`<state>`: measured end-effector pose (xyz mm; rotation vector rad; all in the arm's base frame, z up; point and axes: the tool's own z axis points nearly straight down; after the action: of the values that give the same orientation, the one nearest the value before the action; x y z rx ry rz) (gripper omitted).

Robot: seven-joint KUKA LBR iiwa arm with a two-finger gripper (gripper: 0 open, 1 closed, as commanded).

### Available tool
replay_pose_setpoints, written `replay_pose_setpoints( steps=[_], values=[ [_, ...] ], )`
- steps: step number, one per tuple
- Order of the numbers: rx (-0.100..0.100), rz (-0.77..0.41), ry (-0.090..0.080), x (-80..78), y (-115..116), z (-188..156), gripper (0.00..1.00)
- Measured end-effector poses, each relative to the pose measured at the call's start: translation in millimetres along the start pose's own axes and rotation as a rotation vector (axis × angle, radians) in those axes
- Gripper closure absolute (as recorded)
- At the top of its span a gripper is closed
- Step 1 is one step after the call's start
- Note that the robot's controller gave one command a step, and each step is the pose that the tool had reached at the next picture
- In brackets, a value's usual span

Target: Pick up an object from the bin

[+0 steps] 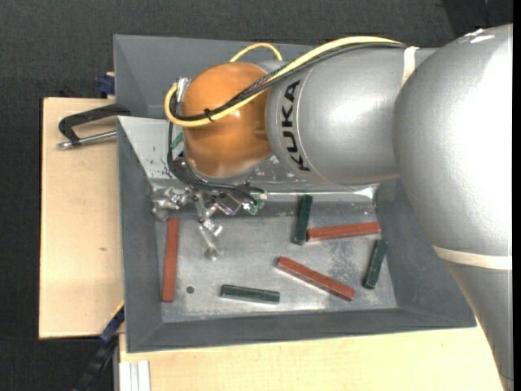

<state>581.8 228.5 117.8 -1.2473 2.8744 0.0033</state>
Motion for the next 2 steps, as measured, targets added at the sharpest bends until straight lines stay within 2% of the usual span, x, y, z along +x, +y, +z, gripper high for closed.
replay_pose_setpoints(
  steps=[1,2],
  values=[
    [-0.002,-0.093,0.006,2.6,6.9,39.5,0.0],
    [-0.002,-0.427,0.001,-7.9,-0.1,46.5,1.0]
  ],
)
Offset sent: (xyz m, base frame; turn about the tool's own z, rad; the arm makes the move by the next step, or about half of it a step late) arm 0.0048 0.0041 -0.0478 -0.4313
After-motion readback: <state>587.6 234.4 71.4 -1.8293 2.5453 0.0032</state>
